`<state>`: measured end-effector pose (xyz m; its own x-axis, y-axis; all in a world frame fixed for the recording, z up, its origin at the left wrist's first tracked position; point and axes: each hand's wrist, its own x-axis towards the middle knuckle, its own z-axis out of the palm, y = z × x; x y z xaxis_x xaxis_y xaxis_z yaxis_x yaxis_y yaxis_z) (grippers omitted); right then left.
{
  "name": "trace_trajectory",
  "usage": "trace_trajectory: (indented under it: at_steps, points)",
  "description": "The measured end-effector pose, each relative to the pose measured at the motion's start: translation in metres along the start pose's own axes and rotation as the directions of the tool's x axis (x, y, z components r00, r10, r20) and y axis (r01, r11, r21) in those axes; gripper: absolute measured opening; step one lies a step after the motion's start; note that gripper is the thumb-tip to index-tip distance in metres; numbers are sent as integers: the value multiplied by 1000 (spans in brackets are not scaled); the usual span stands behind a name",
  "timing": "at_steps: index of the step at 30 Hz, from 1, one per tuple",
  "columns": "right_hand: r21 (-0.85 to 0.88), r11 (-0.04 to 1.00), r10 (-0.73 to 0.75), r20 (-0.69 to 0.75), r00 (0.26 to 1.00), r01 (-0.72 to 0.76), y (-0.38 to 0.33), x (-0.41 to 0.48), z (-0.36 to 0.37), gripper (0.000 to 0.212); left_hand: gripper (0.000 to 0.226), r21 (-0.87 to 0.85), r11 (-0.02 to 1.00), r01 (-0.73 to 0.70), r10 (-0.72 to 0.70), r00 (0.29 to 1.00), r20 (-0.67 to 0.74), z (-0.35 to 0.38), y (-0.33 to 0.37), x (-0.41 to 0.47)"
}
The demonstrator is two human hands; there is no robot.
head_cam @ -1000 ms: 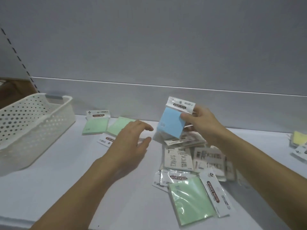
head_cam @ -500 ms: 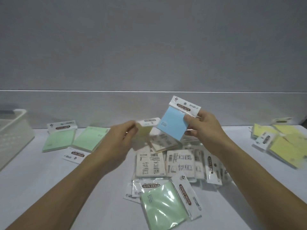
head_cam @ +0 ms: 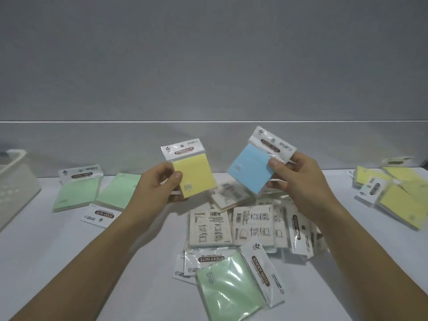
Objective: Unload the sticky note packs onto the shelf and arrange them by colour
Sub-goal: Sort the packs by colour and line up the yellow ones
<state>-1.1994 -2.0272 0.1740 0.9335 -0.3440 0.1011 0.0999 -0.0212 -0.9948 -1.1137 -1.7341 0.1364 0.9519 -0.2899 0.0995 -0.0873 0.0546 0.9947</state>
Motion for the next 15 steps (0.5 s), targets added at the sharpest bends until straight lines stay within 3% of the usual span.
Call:
trace_trajectory:
  at_steps: [6, 11, 15]
  points:
    - [-27, 999, 29, -14, 999, -30, 1, 4, -9, 24, 15, -43, 998, 43, -44, 999, -14, 4, 1, -3]
    - [-45, 999, 3, -148, 989, -10, -1, 13, -33, 23, 15, -44, 998, 38, -38, 999, 2, 12, -2, -7]
    - [92, 987, 148, -165, 975, -134, 5, 20, -38, 29, 13, -61, 997, 41, -42, 999, -13, 18, -1, -9]
